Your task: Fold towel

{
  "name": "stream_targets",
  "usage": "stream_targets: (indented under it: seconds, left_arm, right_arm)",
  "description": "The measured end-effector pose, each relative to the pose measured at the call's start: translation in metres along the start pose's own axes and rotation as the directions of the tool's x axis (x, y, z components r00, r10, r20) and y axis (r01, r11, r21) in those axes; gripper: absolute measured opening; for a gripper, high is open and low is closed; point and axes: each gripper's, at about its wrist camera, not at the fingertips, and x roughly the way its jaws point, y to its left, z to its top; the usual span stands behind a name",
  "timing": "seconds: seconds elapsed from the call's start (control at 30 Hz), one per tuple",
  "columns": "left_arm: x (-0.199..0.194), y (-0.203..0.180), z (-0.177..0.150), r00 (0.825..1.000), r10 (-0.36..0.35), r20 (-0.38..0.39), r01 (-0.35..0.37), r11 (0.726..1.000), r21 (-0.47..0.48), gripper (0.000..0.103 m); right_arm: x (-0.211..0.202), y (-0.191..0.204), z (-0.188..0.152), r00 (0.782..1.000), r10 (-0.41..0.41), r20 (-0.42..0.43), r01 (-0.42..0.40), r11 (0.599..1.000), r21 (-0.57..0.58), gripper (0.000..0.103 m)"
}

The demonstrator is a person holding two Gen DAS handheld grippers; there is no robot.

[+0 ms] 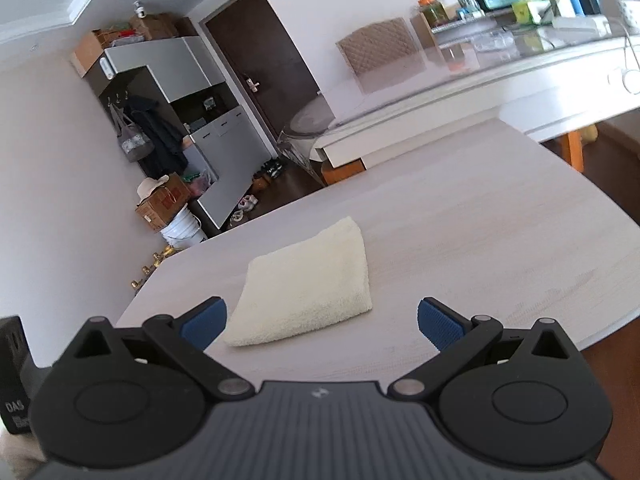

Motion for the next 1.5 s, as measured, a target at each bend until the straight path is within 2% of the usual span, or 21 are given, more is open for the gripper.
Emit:
stream_targets:
  seconds: [0.17, 0.43, 0.67, 1.17, 1.5]
  left_arm:
    - [0.002, 0.003, 0.001, 1.0, 0.006, -0.001, -0.006, 1.0, -0.009, 0.103]
    - [0.007, 0.005, 0.0, 1.0, 0.028, 0.007, -0.028, 1.0, -0.011, 0.103]
    - [0.01, 0.003, 0.003, 1.0, 0.007, -0.019, -0.007, 1.0, -0.006, 0.103]
    - [0.005, 0.004, 0.005, 1.0, 0.021, -0.016, -0.022, 1.0, -0.012, 0.103]
    - [0.006, 0.009, 0.001, 0.999, 0.021, -0.047, -0.023, 0.999, -0.033, 0.103]
  right_arm:
    - [0.001, 0.011, -0.003, 0.998, -0.063, 0.017, 0.064, 0.994, -0.088, 0.103]
    - [0.004, 0.025, -0.006, 0.993, -0.115, -0.007, 0.112, 0.981, -0.16, 0.103]
    - [0.01, 0.044, -0.003, 0.984, -0.179, -0.005, 0.171, 0.944, -0.281, 0.103]
    - [0.008, 0.039, -0.002, 0.983, -0.179, -0.05, 0.158, 0.947, -0.278, 0.103]
    - [0.013, 0.036, -0.008, 0.982, -0.172, -0.081, 0.142, 0.946, -0.29, 0.103]
